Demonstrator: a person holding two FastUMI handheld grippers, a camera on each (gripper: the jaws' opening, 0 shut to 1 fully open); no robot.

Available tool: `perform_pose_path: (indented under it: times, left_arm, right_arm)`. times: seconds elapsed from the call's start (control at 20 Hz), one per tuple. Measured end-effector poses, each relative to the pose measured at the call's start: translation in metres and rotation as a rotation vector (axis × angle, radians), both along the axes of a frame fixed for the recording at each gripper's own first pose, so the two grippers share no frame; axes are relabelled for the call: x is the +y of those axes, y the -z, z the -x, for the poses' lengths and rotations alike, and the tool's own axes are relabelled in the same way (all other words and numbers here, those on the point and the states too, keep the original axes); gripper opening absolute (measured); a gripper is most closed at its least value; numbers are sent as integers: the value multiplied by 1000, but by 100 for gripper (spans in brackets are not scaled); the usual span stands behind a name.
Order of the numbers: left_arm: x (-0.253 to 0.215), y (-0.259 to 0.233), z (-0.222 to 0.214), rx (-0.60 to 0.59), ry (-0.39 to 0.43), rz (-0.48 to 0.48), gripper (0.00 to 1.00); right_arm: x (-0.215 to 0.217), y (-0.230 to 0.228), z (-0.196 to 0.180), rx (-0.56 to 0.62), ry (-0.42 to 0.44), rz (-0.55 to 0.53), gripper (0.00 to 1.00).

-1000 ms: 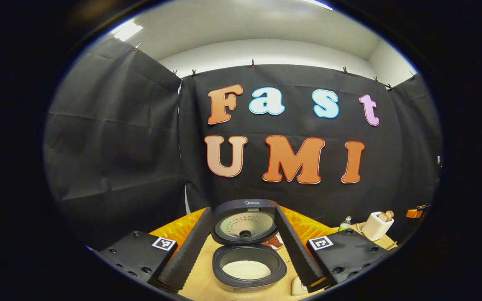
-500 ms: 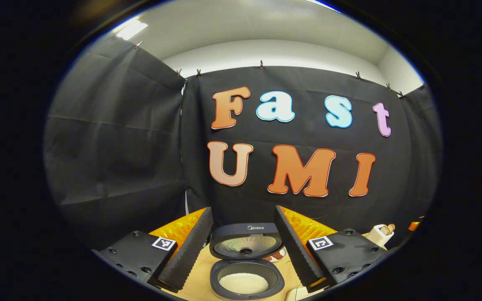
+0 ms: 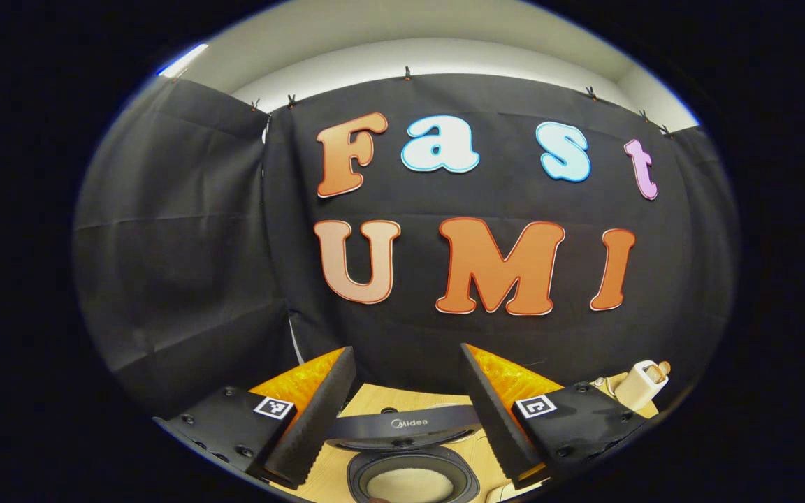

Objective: Close the left gripper, press the button to open the rice cooker; take a wooden spoon from the chopstick holder with the right hand, scoop a spoonful of rice and pour it into the rice cooker, then put the wooden spoon back into the chopstick holder.

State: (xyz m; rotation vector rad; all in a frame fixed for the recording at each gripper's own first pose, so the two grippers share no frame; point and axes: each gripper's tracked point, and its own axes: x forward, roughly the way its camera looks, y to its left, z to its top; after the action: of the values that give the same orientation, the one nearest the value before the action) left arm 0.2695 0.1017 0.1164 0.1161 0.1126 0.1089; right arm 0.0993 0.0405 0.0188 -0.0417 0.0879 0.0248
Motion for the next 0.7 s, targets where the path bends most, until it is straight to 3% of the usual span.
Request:
perform_pose_path:
  times: [0.2,0.35,0.7]
  left_arm:
    - [4,36,-43,103,7,-26,100]
    - [7,64,-62,162,13,24,99]
    - [22,116,-60,258,-45,-1,98]
  right_arm:
    - [3,-1,3,2,-1,22,95]
    - [6,-2,5,-1,-1,20,95]
    - [-2,8,5,14,18,4,95]
